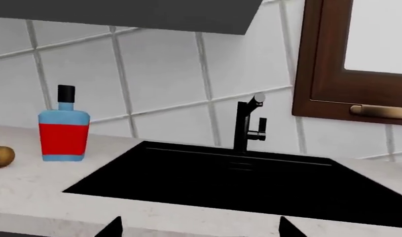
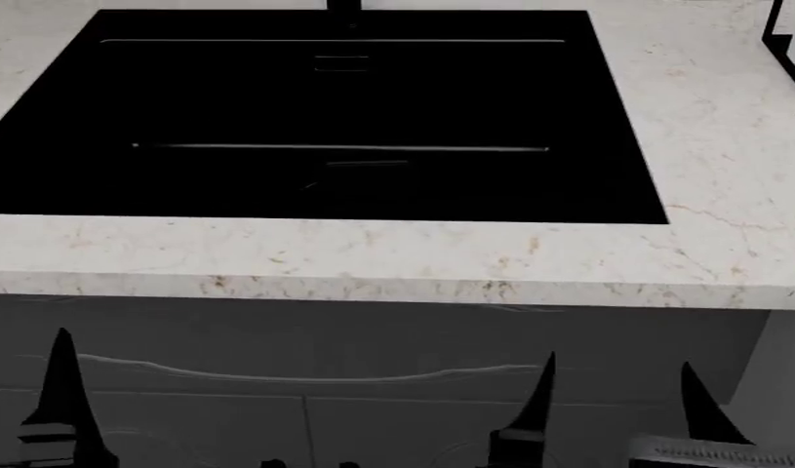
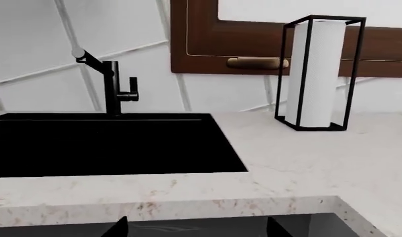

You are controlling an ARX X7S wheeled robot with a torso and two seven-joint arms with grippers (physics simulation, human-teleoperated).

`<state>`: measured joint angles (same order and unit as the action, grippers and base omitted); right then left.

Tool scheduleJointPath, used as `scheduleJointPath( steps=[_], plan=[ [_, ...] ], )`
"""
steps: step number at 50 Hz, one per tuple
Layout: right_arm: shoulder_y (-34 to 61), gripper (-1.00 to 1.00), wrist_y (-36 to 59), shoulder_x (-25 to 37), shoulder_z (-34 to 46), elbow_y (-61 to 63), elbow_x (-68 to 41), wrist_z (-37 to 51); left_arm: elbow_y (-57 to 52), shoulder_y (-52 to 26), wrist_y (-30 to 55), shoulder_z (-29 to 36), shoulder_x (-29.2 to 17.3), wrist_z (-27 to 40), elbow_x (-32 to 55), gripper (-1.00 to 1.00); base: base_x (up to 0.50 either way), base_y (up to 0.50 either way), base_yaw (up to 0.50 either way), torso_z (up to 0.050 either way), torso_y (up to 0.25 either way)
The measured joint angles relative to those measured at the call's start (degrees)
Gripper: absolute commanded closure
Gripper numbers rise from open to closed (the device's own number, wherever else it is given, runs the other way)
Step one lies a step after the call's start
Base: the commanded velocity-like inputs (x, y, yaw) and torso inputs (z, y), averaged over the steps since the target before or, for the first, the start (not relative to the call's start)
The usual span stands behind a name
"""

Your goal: Turn the sink spout to the right.

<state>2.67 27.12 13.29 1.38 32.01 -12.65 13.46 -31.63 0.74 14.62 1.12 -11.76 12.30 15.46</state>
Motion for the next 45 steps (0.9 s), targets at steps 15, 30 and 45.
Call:
scheduleJointPath(
  steps=[15, 30, 45],
  plan=[
    [5.05, -1.00, 10.01, 2.24, -3.08, 9.28, -3.11, 2.47, -8.31, -3.55, 7.60, -2.80, -2.78, 3.20, 4.02, -1.00, 0.00, 0.00, 0.00, 0.000, 0.000],
    [7.70, -1.00, 14.09, 3.59, -3.87, 12.89, -3.78, 4.10, -14.04, -6.07, 13.43, -5.58, -4.33, 5.93, 8.92, -1.00, 0.00, 0.00, 0.00, 0.000, 0.000],
    [9.27, -1.00, 15.66, 4.29, -3.54, 14.36, -4.00, 4.93, -17.17, -8.21, 17.38, -7.08, -5.22, 8.35, 13.23, -1.00, 0.00, 0.00, 0.00, 0.000, 0.000]
  ],
)
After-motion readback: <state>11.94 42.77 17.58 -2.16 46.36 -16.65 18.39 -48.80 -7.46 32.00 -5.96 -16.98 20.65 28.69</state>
